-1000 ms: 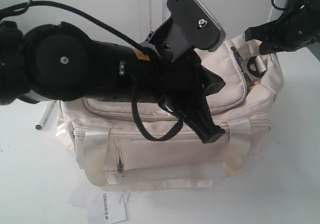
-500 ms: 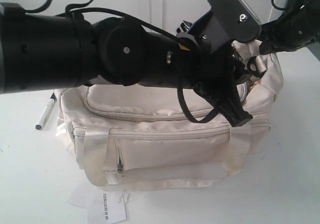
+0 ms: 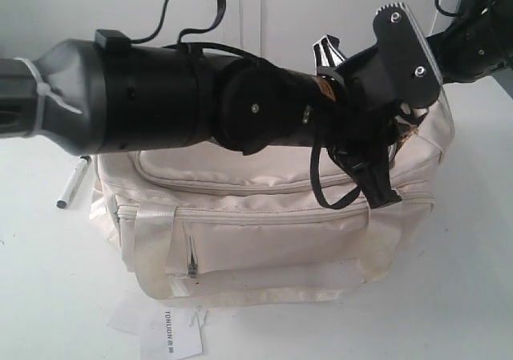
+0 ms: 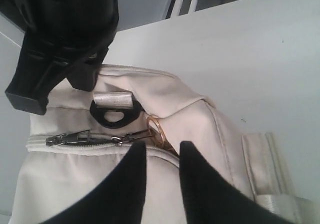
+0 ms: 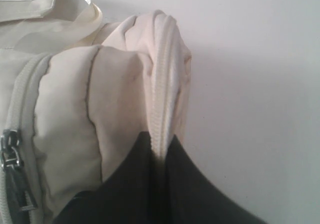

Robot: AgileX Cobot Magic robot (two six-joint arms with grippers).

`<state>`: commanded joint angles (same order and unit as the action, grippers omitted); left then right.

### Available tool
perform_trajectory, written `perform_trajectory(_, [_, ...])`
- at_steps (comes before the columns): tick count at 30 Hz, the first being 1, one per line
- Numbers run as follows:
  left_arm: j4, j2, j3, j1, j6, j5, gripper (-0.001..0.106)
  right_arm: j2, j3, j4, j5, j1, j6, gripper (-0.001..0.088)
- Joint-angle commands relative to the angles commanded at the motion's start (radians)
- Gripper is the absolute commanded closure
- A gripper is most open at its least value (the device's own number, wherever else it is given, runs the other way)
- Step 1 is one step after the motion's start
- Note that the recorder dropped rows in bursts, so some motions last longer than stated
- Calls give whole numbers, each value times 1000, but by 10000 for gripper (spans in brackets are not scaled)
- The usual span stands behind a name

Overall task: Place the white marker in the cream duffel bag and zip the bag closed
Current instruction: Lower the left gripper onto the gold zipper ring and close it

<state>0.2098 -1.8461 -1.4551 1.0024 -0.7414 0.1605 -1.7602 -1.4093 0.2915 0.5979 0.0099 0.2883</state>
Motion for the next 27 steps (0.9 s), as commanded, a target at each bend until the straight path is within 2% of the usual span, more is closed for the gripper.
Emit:
perform_trajectory(5, [-19, -44, 0, 0, 0, 115, 601, 0, 0, 0, -2, 0, 0, 868])
perform_trajectory(10, [-92, -91, -2, -4, 0, 204, 601, 0, 0, 0, -2, 0, 0, 868])
perform_trajectory(13, [-92, -121, -11, -5, -76, 240, 601, 0, 0, 0, -2, 0, 0, 868])
perform_trajectory(16, [-92, -152, -50, -6, -85, 227, 601, 0, 0, 0, -2, 0, 0, 868])
perform_trajectory(19, [-28, -163, -83, -20, -55, 202, 601, 0, 0, 0, -2, 0, 0, 868])
perform_trajectory(21, [24, -167, -112, -30, -15, 130, 601, 0, 0, 0, -2, 0, 0, 868])
perform_trajectory(24, [29, -167, -152, -40, 4, -7, 601, 0, 0, 0, -2, 0, 0, 868])
perform_trajectory(27, [29, -167, -177, -43, 4, -69, 601, 0, 0, 0, -2, 0, 0, 868])
